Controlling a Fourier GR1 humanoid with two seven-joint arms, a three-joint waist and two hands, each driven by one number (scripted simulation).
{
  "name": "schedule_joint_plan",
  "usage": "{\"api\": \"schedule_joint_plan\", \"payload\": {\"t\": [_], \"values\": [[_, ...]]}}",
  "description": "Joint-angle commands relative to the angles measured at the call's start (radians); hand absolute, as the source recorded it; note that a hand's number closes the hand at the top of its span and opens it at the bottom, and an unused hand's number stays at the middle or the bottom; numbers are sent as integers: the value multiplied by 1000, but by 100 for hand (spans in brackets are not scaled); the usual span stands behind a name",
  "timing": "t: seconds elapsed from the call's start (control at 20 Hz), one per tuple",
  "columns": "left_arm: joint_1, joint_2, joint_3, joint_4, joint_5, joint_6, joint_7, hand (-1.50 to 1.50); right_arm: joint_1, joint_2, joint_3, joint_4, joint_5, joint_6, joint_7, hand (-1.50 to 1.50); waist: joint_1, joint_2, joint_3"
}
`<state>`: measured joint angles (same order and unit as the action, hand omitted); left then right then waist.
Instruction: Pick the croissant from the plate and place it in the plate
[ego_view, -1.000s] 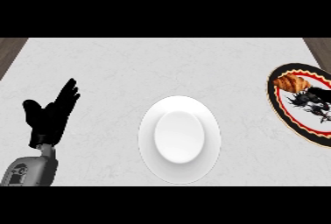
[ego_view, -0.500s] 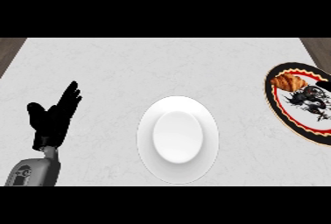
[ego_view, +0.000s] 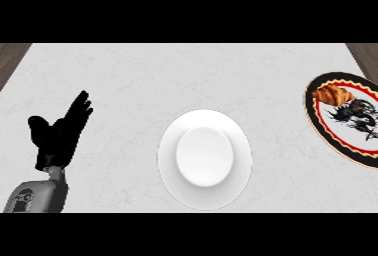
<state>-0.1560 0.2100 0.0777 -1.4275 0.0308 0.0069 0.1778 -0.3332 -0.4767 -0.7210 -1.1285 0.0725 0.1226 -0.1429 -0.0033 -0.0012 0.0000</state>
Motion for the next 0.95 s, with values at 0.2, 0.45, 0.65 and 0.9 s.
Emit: {"api": "schedule_joint_plan", "payload": {"t": [0.2, 0.45, 0.65, 0.9], "values": [[4, -3, 23, -22, -2, -25, 14, 0, 91, -42, 28, -18, -72, 0, -15, -150, 2, 1, 0], [0, -3, 28, -4, -12, -24, 18, 0, 153, -123, -33, 109, -102, 58, -154, -150, 2, 1, 0], [40, -39, 1, -52, -38, -1, 10, 0, 117, -148, 14, 204, -67, 18, -154, -150, 7, 1, 0], [17, -44, 2, -43, -45, -7, 19, 0, 101, -251, 6, 324, -88, 63, -184, -150, 7, 2, 0]]}}
